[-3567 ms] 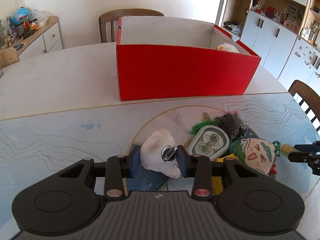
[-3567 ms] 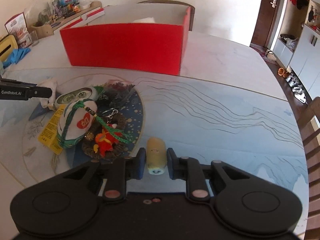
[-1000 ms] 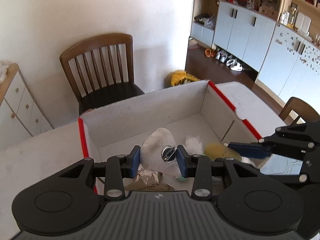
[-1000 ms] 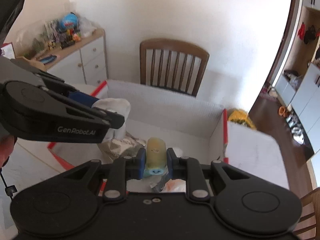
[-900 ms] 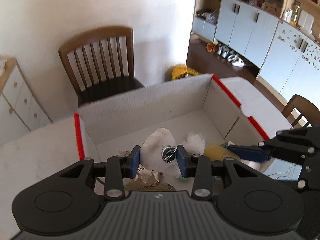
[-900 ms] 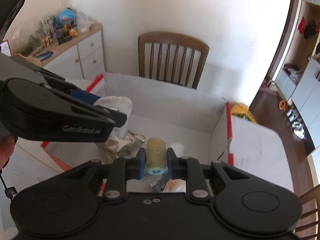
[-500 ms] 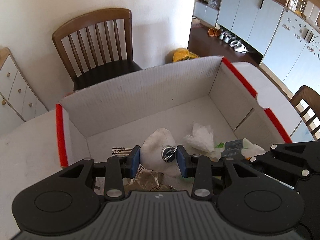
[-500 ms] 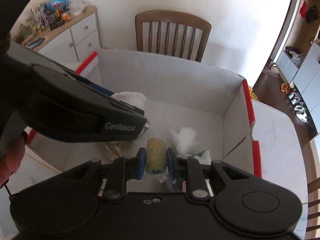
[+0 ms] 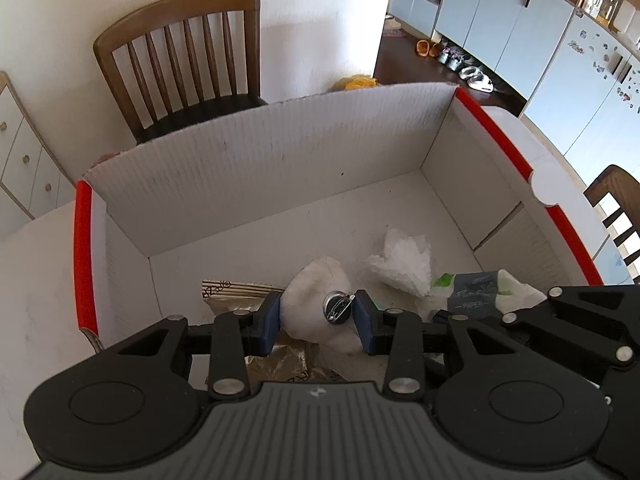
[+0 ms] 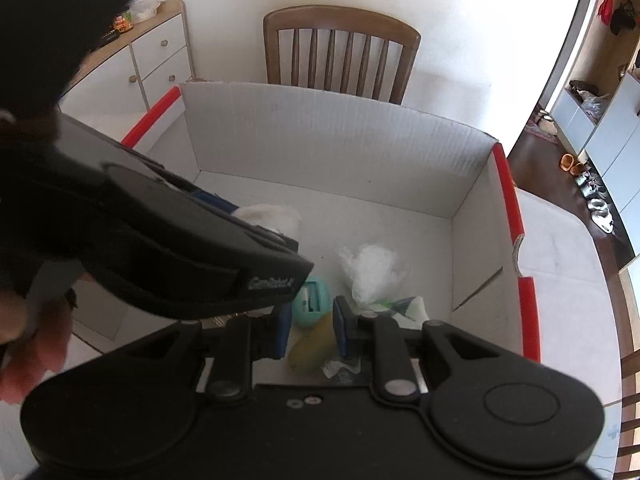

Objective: Organize objects
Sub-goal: 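Carry the white plush with the left tool while the right carries the cream tube into the box, then open the left tool to drop the plush while the right releases the cream tube, then withdraw both tools from the box back over the pile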

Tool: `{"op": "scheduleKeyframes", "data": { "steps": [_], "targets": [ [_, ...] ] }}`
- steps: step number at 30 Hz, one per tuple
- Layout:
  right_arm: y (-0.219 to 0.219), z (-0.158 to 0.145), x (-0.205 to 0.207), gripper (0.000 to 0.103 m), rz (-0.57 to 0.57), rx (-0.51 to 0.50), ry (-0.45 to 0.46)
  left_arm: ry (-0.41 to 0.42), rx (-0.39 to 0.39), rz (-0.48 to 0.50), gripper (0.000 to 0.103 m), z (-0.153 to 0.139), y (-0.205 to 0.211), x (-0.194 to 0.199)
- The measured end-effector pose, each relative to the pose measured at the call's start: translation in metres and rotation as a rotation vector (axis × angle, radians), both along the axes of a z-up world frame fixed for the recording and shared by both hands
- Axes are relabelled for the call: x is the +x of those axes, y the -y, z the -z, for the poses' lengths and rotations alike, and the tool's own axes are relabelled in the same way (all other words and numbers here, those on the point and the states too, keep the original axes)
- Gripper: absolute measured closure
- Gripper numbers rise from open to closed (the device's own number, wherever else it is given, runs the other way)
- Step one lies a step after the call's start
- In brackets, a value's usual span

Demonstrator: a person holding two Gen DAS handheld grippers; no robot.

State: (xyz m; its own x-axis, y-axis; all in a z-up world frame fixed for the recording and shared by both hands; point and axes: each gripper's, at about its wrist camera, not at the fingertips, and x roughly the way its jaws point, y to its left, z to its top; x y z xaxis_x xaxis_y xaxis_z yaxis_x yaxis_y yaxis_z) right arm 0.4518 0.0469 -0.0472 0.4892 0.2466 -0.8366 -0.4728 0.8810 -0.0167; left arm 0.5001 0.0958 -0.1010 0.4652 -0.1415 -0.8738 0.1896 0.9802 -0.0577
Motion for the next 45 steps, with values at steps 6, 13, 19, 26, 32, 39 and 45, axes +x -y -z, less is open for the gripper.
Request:
{"op": "scheduleKeyframes", "data": {
  "steps": [6, 13, 19, 26, 32, 39, 45],
  "targets": [
    [0.0, 0.0, 0.002, 0.077, -0.011, 0.008, -0.01, -0.014, -0.006, -0.007, 0.064, 0.004, -0.001, 0.001],
    [-0.003, -0.005, -0.001, 0.071, -0.013, 0.007, 0.003, -0.001, -0.007, -0.029, 0.035, -0.001, -0.001, -0.003],
    [0.003, -0.016, -0.004, 0.069, -0.013, 0.026, 0.023, 0.011, -0.023, -0.048, 0.035, -0.01, -0.005, -0.01],
    [0.012, -0.032, -0.013, 0.068, -0.019, 0.046, 0.047, 0.06, -0.021, -0.062, 0.035, -0.033, -0.006, -0.024],
    [0.021, -0.048, -0.026, 0.067, -0.029, 0.07, 0.067, 0.12, -0.021, -0.071, 0.035, -0.058, -0.003, -0.045],
    [0.037, -0.068, -0.042, 0.065, -0.056, 0.115, 0.094, 0.177, -0.021, -0.079, 0.035, -0.084, 0.001, -0.074],
    [0.047, -0.09, -0.062, 0.049, -0.067, 0.17, 0.134, 0.227, -0.002, -0.084, 0.035, -0.104, 0.008, -0.101]
  ]
}}
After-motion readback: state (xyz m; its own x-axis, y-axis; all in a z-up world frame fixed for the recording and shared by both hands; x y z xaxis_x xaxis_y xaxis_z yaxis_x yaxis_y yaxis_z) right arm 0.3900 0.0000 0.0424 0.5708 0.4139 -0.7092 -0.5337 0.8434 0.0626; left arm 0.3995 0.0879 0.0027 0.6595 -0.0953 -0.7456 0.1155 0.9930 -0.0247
